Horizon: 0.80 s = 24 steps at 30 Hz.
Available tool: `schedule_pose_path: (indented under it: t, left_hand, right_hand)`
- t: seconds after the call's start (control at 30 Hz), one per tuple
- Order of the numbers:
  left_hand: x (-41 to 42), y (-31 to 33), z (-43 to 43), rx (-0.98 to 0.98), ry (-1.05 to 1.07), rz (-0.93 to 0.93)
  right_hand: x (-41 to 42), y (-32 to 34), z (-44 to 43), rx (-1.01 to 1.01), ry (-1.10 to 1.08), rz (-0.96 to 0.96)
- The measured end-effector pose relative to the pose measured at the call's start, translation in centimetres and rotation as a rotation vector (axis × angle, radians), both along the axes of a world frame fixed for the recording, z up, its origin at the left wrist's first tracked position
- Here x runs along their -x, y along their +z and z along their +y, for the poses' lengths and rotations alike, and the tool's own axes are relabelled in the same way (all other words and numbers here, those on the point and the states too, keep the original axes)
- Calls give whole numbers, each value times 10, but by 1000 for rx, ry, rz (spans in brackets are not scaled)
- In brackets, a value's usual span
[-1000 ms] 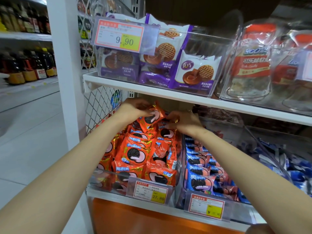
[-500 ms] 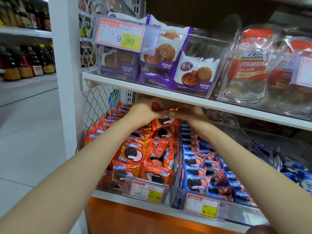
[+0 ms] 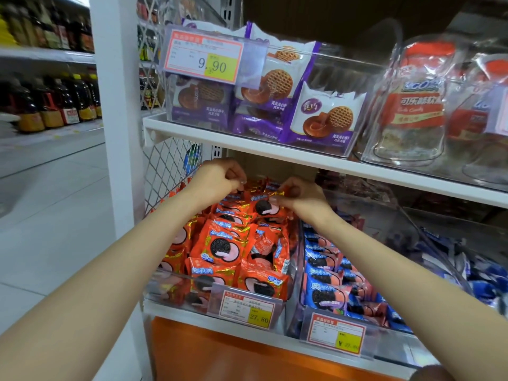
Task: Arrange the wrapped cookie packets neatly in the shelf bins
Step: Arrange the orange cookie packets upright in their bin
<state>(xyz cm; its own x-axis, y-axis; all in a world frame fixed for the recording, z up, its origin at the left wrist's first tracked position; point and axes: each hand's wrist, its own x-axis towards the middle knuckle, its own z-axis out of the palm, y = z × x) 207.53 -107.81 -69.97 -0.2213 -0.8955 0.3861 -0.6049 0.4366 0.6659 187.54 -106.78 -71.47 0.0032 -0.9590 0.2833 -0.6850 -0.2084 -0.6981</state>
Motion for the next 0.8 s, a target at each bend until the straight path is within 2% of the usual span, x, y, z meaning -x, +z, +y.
schedule_pose_path:
  t: [0.07,0.2,0.3,0.43,0.57,0.7,0.8]
  left_hand:
    - [-1,1,1,-7,-13,16]
    - [-1,3,2,-18,-36,17]
    - [1,3,3,-23,-55,26]
    - [2,4,5,-23,-74,26]
    - [2,5,7,-28,-81,-2]
    - [5,6,11,-69,-115,-66]
    - [9,5,12,-102,-162,-153]
  right_hand:
    - [0,-3,0,15,34,76]
    - [5,4,3,26,60,461]
    - [9,7,5,-88,50,613]
    - [1,8,6,-35,-33,746]
    - [1,11,3,-58,-99,758]
    - [0,8,3,-48,-63,805]
    - [5,8,3,-82,-33,710]
